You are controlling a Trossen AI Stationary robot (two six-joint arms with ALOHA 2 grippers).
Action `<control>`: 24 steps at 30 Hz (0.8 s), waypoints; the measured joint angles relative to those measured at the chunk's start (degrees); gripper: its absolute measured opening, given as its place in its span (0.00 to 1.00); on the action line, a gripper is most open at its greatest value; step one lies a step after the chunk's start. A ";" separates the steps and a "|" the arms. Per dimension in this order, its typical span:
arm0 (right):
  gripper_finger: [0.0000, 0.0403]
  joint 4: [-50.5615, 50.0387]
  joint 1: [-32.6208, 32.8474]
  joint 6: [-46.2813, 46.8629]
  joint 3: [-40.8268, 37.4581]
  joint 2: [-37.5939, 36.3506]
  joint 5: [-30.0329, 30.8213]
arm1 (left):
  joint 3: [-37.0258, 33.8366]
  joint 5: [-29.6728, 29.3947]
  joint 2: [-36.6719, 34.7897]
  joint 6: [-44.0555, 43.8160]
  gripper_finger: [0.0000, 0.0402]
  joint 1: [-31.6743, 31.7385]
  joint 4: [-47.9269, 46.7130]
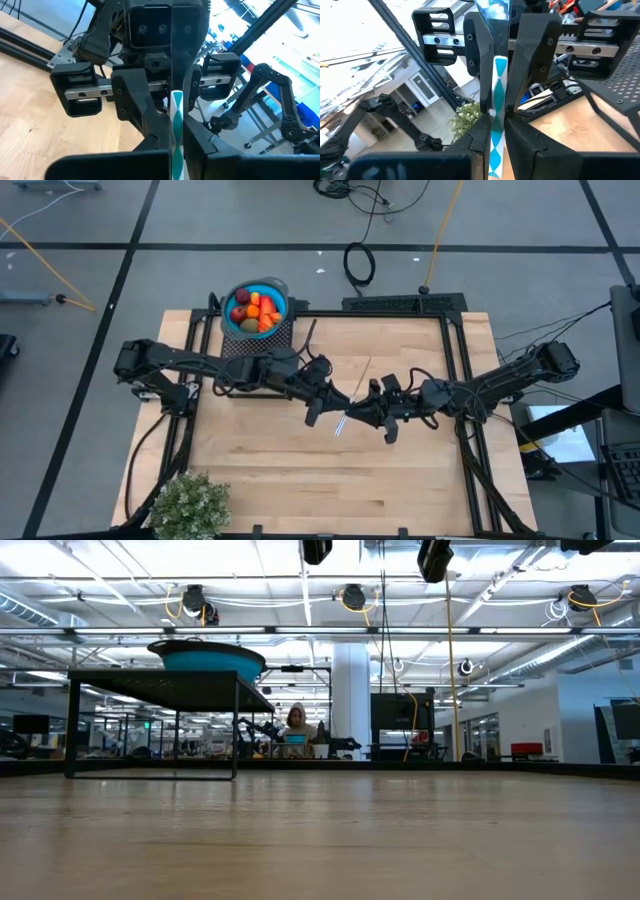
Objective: Pick & Place Fruit
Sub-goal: Put the white blue table knife on the shelf
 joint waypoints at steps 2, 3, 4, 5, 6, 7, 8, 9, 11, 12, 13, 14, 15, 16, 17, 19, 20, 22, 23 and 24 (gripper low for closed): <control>0.12 0.02 -0.05 0.02 0.00 0.01 -1.82 | 0.00 0.30 0.00 -0.04 0.02 -0.04 0.04; 0.13 0.02 -0.07 0.11 0.00 0.01 -2.75 | 0.00 0.52 0.00 -0.09 0.03 -0.04 0.05; 0.15 -0.04 -0.08 0.23 0.00 0.01 -3.53 | -0.01 0.74 -0.10 -0.22 0.03 -0.07 -0.16; 0.16 -0.22 -0.03 0.38 0.00 0.01 -3.97 | -0.02 0.81 -0.16 -0.25 0.04 -0.08 -0.19; 0.18 -0.67 0.13 0.70 0.00 -0.01 -4.14 | -0.02 0.84 -0.20 -0.26 0.04 -0.10 -0.19; 0.19 -1.24 0.36 0.87 0.00 -0.01 -4.14 | -0.02 1.04 -0.22 -0.24 0.03 -0.11 -0.19; 0.21 -1.67 0.58 0.93 0.00 -0.01 -4.17 | -0.02 1.04 -0.22 -0.15 0.03 -0.09 -0.18; 0.22 -2.15 0.87 0.93 0.00 -0.01 -4.17 | -0.02 1.01 -0.22 0.14 0.02 -0.07 -0.27; 0.25 -3.47 1.40 1.01 0.00 -0.01 -4.17 | -0.02 0.97 -0.22 0.68 0.02 -0.04 -0.27; 0.26 -4.64 1.60 1.20 0.00 -0.01 -4.17 | -0.02 0.92 -0.22 0.66 0.02 -0.02 -0.24; 0.28 -6.12 1.81 1.61 0.00 -0.01 -4.19 | -0.02 0.92 -0.22 0.64 0.02 0.12 -0.26; 0.29 -7.61 2.01 1.73 0.00 -0.01 -4.36 | -0.02 0.92 -0.25 0.60 0.03 0.22 -0.48; 0.29 -8.72 2.18 1.73 -0.02 -0.01 -4.97 | -0.02 0.92 -0.61 0.38 0.03 0.27 -1.31; 0.30 -9.75 2.26 1.74 -0.02 -0.01 -5.77 | -0.07 0.90 -0.88 0.31 0.04 0.28 -2.19; 0.30 -11.00 2.41 1.95 -0.02 -0.02 -6.44 | -0.07 0.85 -1.04 0.33 0.04 0.29 -2.57; 0.30 -13.75 2.81 2.14 -0.03 -0.02 -6.98 | -0.07 0.57 -2.13 0.39 0.03 0.31 -5.18; 0.29 -15.01 3.09 1.95 -0.05 -0.01 -6.96 | -0.07 0.57 -2.58 0.87 0.02 0.31 -6.48; 0.26 -16.74 3.59 0.94 -0.04 -0.01 -6.51 | -0.07 0.34 -3.85 1.70 0.02 0.18 -8.40; 0.25 -17.44 3.89 0.36 -0.04 -0.01 -5.78 | -0.07 -0.20 -4.76 1.74 0.02 0.02 -10.34; 0.22 -17.72 4.16 -0.39 -0.04 -0.01 -5.09 | -0.07 -1.24 -5.54 1.76 0.02 -0.18 -11.88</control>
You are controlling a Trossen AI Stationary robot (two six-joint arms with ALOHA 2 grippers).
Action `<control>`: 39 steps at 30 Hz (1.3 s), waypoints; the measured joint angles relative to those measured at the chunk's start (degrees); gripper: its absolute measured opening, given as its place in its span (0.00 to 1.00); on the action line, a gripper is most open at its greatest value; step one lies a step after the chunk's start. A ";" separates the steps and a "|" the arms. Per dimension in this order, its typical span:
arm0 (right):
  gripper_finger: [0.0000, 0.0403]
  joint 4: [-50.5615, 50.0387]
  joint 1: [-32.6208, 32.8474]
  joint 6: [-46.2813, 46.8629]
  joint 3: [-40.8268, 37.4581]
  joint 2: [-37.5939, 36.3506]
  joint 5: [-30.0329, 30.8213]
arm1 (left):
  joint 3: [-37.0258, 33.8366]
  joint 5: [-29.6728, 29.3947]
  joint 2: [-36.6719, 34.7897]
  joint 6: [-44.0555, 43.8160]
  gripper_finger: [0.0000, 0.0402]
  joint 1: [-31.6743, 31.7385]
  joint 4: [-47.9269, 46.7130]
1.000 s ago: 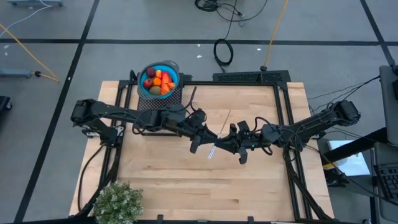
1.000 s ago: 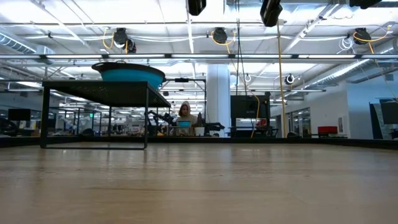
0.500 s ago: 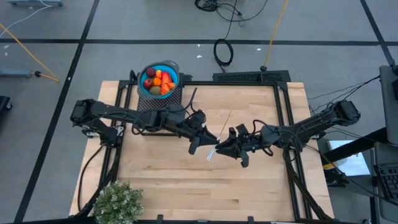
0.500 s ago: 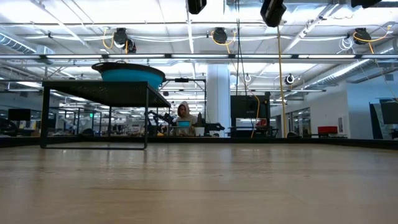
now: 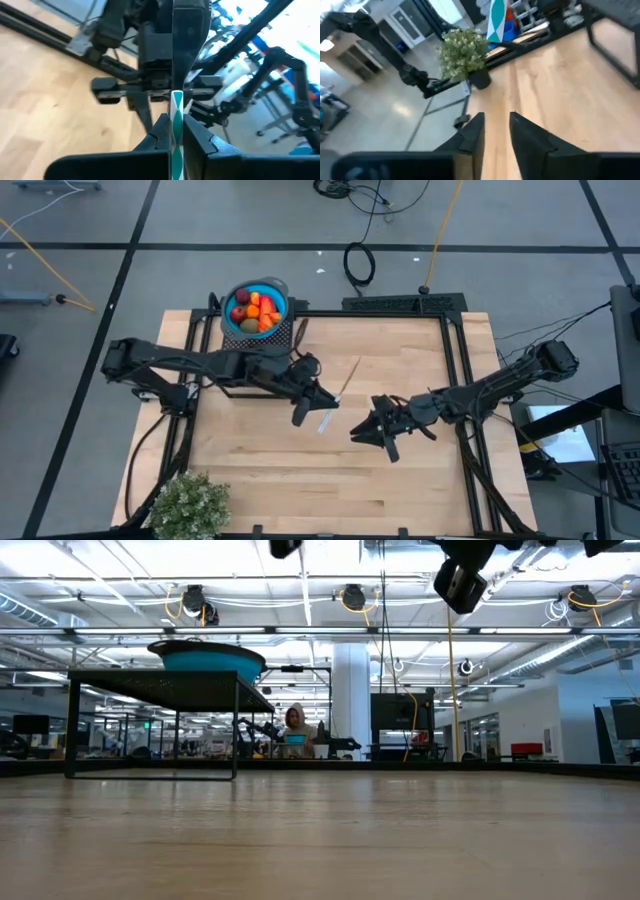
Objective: Pick & Place Fruit
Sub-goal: Put the white blue table knife on the shelf
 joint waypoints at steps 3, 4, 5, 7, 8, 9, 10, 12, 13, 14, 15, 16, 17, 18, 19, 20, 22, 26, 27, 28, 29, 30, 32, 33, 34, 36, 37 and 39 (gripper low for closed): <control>0.13 0.14 0.62 -2.74 -0.02 0.00 2.14 | 0.02 -3.32 -2.42 0.66 0.03 -0.86 -6.03; 0.10 0.13 0.71 -3.68 -0.02 0.00 3.02 | 0.02 -4.40 -3.15 0.80 0.03 -1.21 -8.17; 0.06 0.10 0.71 -4.65 -0.02 -0.03 3.36 | 0.02 -5.45 -3.86 0.85 0.02 -1.53 -9.58; 0.02 -0.07 0.71 -6.39 -0.08 -0.37 4.10 | 0.02 -7.29 -5.46 1.00 0.02 -1.96 -14.03; 0.02 0.05 0.70 -6.95 -0.08 -0.72 4.19 | 0.02 -8.01 -6.20 1.06 0.02 -2.27 -15.87; 0.02 0.08 0.69 -7.43 -0.07 -1.14 4.20 | 0.02 -8.91 -6.82 1.22 0.02 -2.61 -17.33; 0.02 -0.07 0.69 -7.99 -0.09 -1.66 4.20 | 0.02 -9.55 -7.42 1.24 0.02 -2.83 -19.09; 0.01 -0.50 0.69 -9.59 -0.09 -3.05 4.20 | 0.02 -10.98 -8.58 1.04 0.02 -3.35 -22.77; 0.01 -1.48 0.69 -10.38 -0.08 -4.06 4.20 | 0.02 -11.53 -8.94 1.02 0.03 -3.48 -24.23; 0.00 -2.45 0.69 -10.96 -0.09 -5.19 4.20 | 0.02 -11.83 -9.33 1.04 0.03 -3.64 -25.78; 0.01 -3.29 0.69 -11.47 -0.09 -6.32 4.21 | 0.02 -12.04 -9.76 1.18 0.03 -3.77 -27.79; 0.01 -4.40 0.68 -12.00 -0.09 -7.57 4.33 | 0.02 -12.24 -9.97 1.45 0.02 -3.90 -29.48; 0.01 -5.60 0.66 -12.43 -0.09 -8.91 4.45 | 0.02 -12.24 -10.07 1.85 0.02 -3.99 -30.40; 0.00 -6.70 0.64 -13.01 -0.09 -10.20 4.47 | 0.04 -12.26 -10.11 2.35 0.02 -3.99 -31.23; 0.00 -7.64 0.64 -13.60 -0.09 -11.45 4.54 | 0.07 -12.26 -10.09 2.91 0.02 -3.99 -32.52; 0.00 -8.26 0.64 -14.17 -0.09 -12.73 4.65 | 0.07 -12.24 -10.05 3.48 0.02 -3.99 -33.86; 0.00 -9.96 0.65 -15.29 -0.09 -15.25 5.98 | 1.01 -12.34 -9.91 4.72 0.02 -3.99 -37.72; 0.00 -13.17 0.64 -17.63 -0.09 -19.75 8.49 | 3.23 -14.91 -10.08 6.71 0.03 -3.95 -44.31; 0.00 -13.69 0.64 -18.08 -0.09 -20.67 8.93 | 3.84 -15.51 -10.00 7.41 0.03 -3.95 -46.21; 0.00 -14.42 0.64 -18.62 -0.08 -21.56 8.96 | 4.75 -16.21 -9.88 8.19 0.03 -3.95 -48.51; 0.00 -15.56 0.67 -19.14 -0.09 -22.55 8.96 | 5.77 -16.52 -9.85 9.04 0.02 -3.95 -50.69; 0.00 -16.30 0.67 -19.52 -0.09 -23.26 8.96 | 6.86 -16.77 -9.91 9.90 0.02 -3.95 -52.52; 0.00 -17.72 0.67 -20.30 -0.09 -24.72 8.97 | 8.45 -17.70 -10.12 11.88 0.02 -3.68 -55.49; 0.00 -18.93 0.67 -20.80 -0.09 -25.41 8.96 | 8.97 -18.19 -10.13 12.73 0.02 -3.56 -57.09; 0.00 -19.90 0.66 -21.43 -0.09 -26.05 8.96 | 9.34 -18.76 -10.05 13.42 0.02 -3.41 -58.52; 0.00 -23.14 0.65 -22.99 -0.09 -27.40 8.93 | 9.96 -19.81 -9.91 14.53 0.03 -2.79 -60.97; 0.00 -25.17 0.67 -23.42 -0.09 -27.99 8.88 | 10.18 -20.27 -9.93 15.19 0.03 -2.45 -62.12; 0.00 -28.49 0.65 -22.64 -0.09 -29.04 8.94 | 10.25 -20.74 -10.06 17.04 0.04 -1.73 -64.43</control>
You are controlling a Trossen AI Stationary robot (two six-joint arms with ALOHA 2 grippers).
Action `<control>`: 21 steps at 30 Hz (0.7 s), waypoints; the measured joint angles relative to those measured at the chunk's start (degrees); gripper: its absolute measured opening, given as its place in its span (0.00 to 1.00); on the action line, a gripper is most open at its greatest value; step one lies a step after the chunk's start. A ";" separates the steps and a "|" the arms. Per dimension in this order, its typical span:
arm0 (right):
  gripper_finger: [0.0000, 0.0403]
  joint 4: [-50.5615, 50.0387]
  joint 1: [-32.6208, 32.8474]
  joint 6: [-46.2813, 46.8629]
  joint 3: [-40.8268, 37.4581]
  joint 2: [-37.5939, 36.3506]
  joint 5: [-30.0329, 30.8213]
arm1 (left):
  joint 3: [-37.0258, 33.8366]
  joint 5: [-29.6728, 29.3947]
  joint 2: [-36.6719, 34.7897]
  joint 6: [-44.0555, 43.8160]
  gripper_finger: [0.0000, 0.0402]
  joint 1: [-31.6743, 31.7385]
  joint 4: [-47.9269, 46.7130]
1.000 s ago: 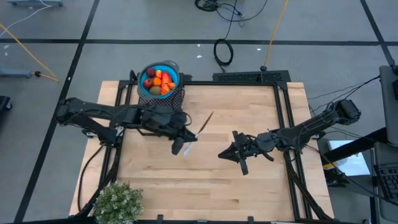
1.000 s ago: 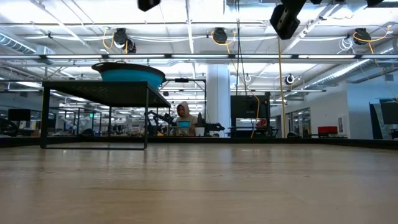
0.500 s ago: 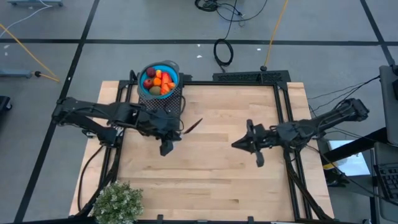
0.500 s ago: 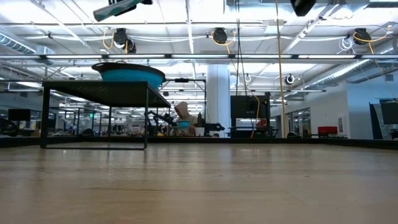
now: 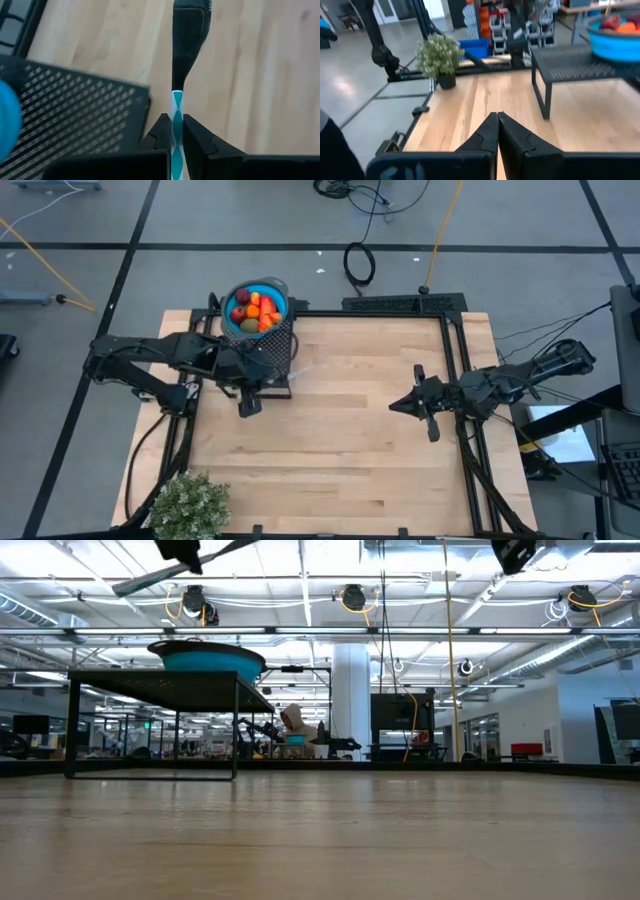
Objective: Pick & Place Fruit
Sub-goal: Put the white blue table knife on the shelf
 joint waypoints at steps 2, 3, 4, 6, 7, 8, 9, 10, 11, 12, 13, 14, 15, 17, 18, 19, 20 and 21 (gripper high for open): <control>0.00 -2.38 0.01 1.26 -0.02 -0.90 0.00 | 0.00 -0.11 0.10 2.50 0.03 0.74 -2.24; 0.00 -2.99 0.00 1.41 -0.02 -1.33 0.00 | 0.00 -0.09 0.15 3.68 0.02 1.19 -2.89; 0.00 -3.55 0.00 1.30 -0.02 -1.75 0.00 | 0.00 -0.06 0.15 4.88 0.02 1.62 -3.43; 0.00 -3.91 0.00 -0.03 -0.02 -2.54 0.00 | 0.00 -0.05 0.08 6.79 0.02 2.75 -4.15; 0.00 -3.88 -0.01 -0.85 -0.02 -2.99 0.00 | 0.00 -0.09 0.08 7.46 0.02 3.41 -4.36; 0.00 -4.02 0.01 -1.60 -0.02 -3.55 0.02 | 0.00 -0.09 0.11 8.06 0.03 4.02 -4.75; 0.00 -4.12 -0.01 -2.20 -0.02 -4.06 0.04 | 0.00 -0.15 0.11 8.67 0.04 4.67 -5.51; 0.00 -4.40 -0.01 -2.56 -0.02 -4.64 0.26 | 0.00 -0.15 0.14 9.47 0.04 5.37 -6.45; 0.00 -4.94 0.01 -2.71 -0.02 -5.29 1.18 | 0.00 -0.14 0.52 10.20 0.04 6.02 -7.31; 0.00 -5.56 -0.01 -2.74 -0.02 -5.91 2.05 | 0.00 -0.13 1.10 10.88 0.04 6.61 -7.95; 0.00 -6.16 -0.01 -2.74 -0.02 -6.54 2.96 | 0.00 -0.11 1.50 11.58 0.03 7.27 -8.56; 0.00 -6.90 -0.03 -2.76 -0.02 -7.20 3.12 | -0.07 -0.07 2.13 12.27 0.03 7.86 -9.46; 0.00 -7.67 -0.03 -2.79 -0.02 -7.81 3.20 | -0.07 -0.01 2.93 13.07 0.02 8.39 -10.01; 0.00 -8.30 -0.03 -3.00 -0.02 -8.93 3.13 | -0.07 0.36 4.13 14.48 0.02 9.49 -11.00; 0.00 -8.66 -0.01 -3.34 -0.02 -9.43 3.06 | -0.07 0.42 4.82 15.14 0.03 10.03 -11.57; 0.00 -8.79 -0.01 -3.80 -0.02 -9.93 3.06 | -0.07 0.31 5.78 15.71 0.03 10.54 -12.04; 0.00 -9.17 -0.01 -4.22 -0.02 -10.50 3.04 | -0.07 0.14 6.66 16.08 0.04 11.08 -12.75; 0.00 -9.95 -0.01 -4.56 -0.02 -11.07 3.05 | -0.07 -0.05 7.48 16.61 0.05 11.77 -13.65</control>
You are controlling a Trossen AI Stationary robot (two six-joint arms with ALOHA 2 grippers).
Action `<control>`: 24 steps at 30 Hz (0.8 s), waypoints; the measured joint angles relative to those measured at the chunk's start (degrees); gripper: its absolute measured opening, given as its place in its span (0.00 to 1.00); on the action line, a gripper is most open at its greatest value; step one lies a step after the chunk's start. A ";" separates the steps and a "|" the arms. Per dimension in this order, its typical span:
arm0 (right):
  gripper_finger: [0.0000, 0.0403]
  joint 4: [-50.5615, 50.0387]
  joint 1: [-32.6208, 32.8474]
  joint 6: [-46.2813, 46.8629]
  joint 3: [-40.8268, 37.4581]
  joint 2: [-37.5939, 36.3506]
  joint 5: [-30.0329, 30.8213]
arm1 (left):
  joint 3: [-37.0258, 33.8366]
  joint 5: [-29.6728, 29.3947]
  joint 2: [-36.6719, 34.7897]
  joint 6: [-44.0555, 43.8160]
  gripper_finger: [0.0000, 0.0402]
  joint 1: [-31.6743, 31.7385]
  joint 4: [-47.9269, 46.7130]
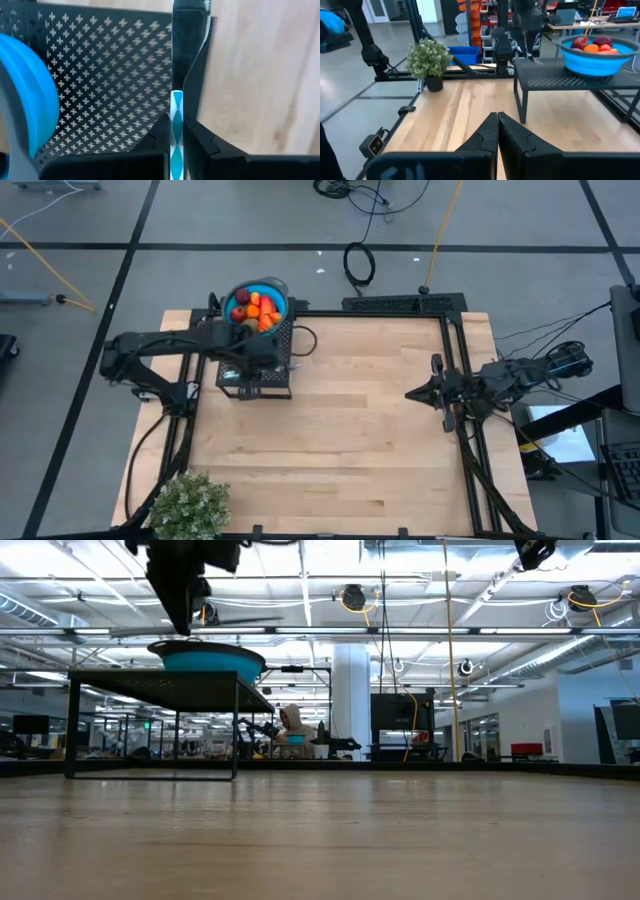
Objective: Pick & Place Fruit
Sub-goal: Put the white blue table knife on the shelf
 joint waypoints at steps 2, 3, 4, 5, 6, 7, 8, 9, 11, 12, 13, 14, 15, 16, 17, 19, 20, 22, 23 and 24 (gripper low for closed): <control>0.00 -0.74 0.00 -0.66 -0.14 -0.91 0.09 | 0.00 -0.36 1.50 1.29 0.05 1.26 -1.14; 0.00 -0.40 0.00 -1.08 -0.45 -1.51 0.16 | 0.00 -0.48 2.14 2.40 0.05 1.89 -1.56; 0.00 -0.13 0.00 -1.30 -1.03 -2.15 0.14 | 0.00 -0.52 2.84 3.56 0.04 2.48 -1.91; 0.00 0.02 0.00 -1.33 -1.84 -2.85 0.14 | 0.00 -0.52 3.44 4.76 0.03 2.97 -2.15; 0.00 0.30 0.00 -1.29 -2.73 -3.67 0.15 | 0.00 -0.50 4.03 5.83 0.03 3.41 -2.12; 0.00 0.68 0.00 -0.95 -3.74 -4.55 0.14 | 0.00 -0.52 4.57 6.61 0.02 3.78 -2.09; 0.00 0.92 0.00 -0.36 -4.82 -5.41 0.14 | 0.00 -0.50 4.96 7.28 0.02 4.17 -2.20; 0.00 0.92 0.00 0.57 -5.89 -6.31 0.18 | 0.00 -0.47 5.25 7.59 0.03 4.50 -2.63; 0.00 2.16 0.00 2.30 -8.46 -8.08 1.11 | 0.00 -1.05 5.71 7.74 0.05 4.93 -3.37; 0.00 3.53 0.00 2.71 -9.82 -8.95 1.34 | 0.00 -1.70 5.78 7.89 0.06 5.13 -3.92; 0.00 5.21 -0.02 2.72 -11.25 -9.88 1.30 | 0.00 -2.32 5.79 8.12 0.07 5.30 -4.44; 0.00 7.04 -0.02 2.67 -12.73 -10.76 1.30 | 0.00 -2.82 5.79 8.39 0.07 5.51 -4.80; 0.00 8.71 -0.02 2.42 -13.98 -11.57 1.28 | 0.00 -2.97 5.78 8.61 0.07 5.68 -5.02; 0.00 10.49 -0.02 2.31 -15.23 -12.34 1.26 | 0.00 -2.88 5.77 8.91 0.07 5.90 -5.04; 0.00 11.98 -0.02 2.28 -16.50 -13.13 1.27 | 0.00 -2.82 5.79 9.09 0.06 6.07 -5.09; 0.00 14.21 -0.02 2.28 -18.60 -14.36 1.26 | 0.00 -2.71 5.79 10.16 0.04 6.41 -5.04; 0.00 15.29 -0.02 2.28 -19.43 -14.84 1.26 | 0.00 -2.61 5.79 10.54 0.03 6.61 -5.04; 0.00 16.07 -0.02 2.22 -20.62 -15.85 1.24 | 0.00 -2.11 5.79 10.66 0.03 6.95 -5.04; 0.00 16.02 -0.02 1.88 -21.02 -16.22 1.17 | 0.00 -1.66 5.79 10.46 0.04 7.17 -5.02; 0.00 15.88 -0.02 1.35 -21.33 -16.46 1.15 | 0.00 -1.42 5.79 10.07 0.05 7.39 -5.00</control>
